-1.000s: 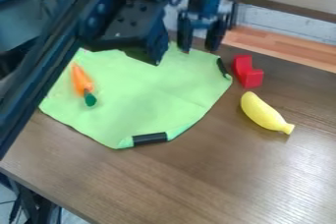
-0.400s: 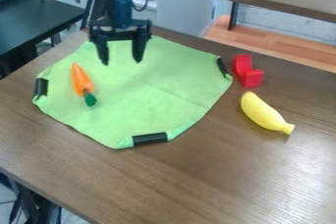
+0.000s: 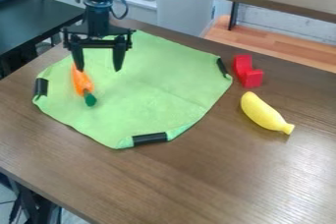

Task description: Put carrot on right side of the table

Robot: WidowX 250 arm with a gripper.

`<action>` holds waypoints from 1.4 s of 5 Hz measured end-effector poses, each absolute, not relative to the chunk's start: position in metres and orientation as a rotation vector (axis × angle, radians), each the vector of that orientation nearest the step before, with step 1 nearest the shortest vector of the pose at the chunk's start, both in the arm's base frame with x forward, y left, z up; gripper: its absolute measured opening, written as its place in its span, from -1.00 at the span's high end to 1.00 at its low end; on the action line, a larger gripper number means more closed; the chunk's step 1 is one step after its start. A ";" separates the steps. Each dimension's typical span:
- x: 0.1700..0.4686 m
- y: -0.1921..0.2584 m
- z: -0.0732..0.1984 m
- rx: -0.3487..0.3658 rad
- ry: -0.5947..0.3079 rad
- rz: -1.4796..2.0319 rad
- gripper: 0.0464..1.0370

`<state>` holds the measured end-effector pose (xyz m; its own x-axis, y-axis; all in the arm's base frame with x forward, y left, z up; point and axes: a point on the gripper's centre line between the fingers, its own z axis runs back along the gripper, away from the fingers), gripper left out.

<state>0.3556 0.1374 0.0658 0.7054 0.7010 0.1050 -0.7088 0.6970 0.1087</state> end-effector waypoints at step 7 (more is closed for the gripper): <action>0.346 0.168 0.022 0.225 -0.051 0.781 -0.84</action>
<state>0.3460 0.1675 0.0222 0.7106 0.6917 0.1289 -0.7026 0.6879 0.1819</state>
